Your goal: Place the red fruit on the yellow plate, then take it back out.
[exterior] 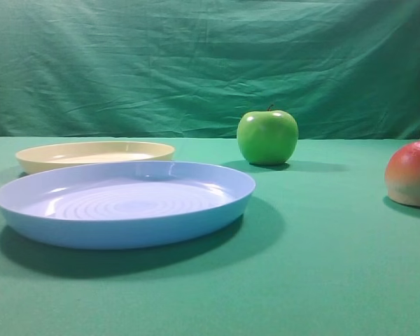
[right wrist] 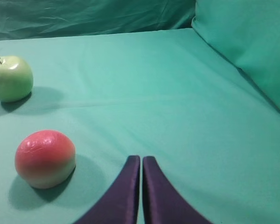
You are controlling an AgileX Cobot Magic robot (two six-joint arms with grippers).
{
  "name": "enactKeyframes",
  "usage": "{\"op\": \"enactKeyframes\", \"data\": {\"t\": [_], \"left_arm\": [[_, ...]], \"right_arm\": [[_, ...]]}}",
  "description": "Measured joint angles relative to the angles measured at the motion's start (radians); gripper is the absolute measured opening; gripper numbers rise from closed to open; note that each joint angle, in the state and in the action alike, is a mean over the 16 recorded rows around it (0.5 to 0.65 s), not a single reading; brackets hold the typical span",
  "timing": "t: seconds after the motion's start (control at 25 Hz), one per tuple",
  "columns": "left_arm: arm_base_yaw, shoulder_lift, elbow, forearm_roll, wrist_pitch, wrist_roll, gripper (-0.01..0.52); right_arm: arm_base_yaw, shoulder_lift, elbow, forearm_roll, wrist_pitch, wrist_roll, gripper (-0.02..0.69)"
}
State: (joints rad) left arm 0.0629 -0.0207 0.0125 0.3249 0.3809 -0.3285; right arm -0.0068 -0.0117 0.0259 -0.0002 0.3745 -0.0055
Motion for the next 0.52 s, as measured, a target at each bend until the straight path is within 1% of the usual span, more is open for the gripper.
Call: {"op": "enactKeyframes", "data": {"t": [0.52], "left_arm": [[0.000, 0.000, 0.000, 0.000, 0.000, 0.000, 0.000]], "right_arm": [[0.000, 0.000, 0.000, 0.000, 0.002, -0.001, 0.000]]}}
